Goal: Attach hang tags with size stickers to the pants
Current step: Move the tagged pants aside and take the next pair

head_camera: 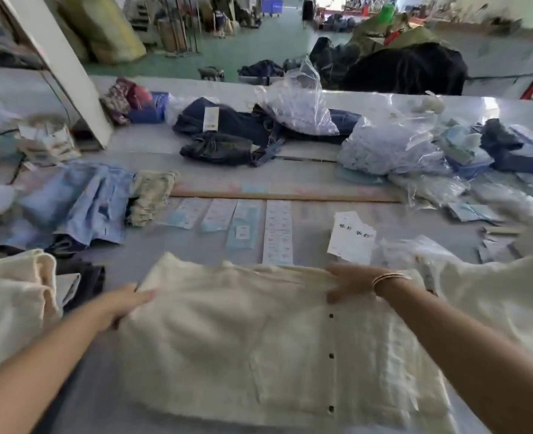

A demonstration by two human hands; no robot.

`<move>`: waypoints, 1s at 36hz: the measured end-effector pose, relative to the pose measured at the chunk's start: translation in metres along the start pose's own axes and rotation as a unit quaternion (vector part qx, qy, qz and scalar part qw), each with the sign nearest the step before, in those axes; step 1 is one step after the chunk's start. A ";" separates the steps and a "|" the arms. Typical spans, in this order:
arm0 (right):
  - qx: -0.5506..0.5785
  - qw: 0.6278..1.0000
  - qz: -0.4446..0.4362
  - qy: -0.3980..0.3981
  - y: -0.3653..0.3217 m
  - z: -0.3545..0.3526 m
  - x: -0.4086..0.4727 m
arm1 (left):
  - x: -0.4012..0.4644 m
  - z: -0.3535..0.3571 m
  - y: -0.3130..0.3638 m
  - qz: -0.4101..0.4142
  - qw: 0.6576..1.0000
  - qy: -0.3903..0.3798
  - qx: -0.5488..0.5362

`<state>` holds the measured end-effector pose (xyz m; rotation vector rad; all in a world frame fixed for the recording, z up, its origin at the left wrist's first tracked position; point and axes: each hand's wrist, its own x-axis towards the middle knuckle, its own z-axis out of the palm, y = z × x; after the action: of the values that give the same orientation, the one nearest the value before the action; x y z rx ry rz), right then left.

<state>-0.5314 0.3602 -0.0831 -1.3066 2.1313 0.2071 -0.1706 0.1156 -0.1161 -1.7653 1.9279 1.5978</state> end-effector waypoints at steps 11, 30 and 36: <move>0.159 0.939 0.171 0.254 0.028 0.153 -0.001 | 0.039 0.133 -0.094 0.118 0.914 0.163 0.352; 0.531 0.836 0.095 0.100 0.000 0.108 -0.074 | -0.062 0.211 0.019 0.291 0.954 -0.072 -0.009; 0.609 0.783 -0.036 0.121 -0.083 0.088 -0.098 | -0.101 0.211 0.054 0.247 0.936 -0.146 -0.205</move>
<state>-0.3927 0.4310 -0.0812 -0.5860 1.7304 -1.2386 -0.2944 0.3211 -0.1126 -1.0742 2.1046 2.4163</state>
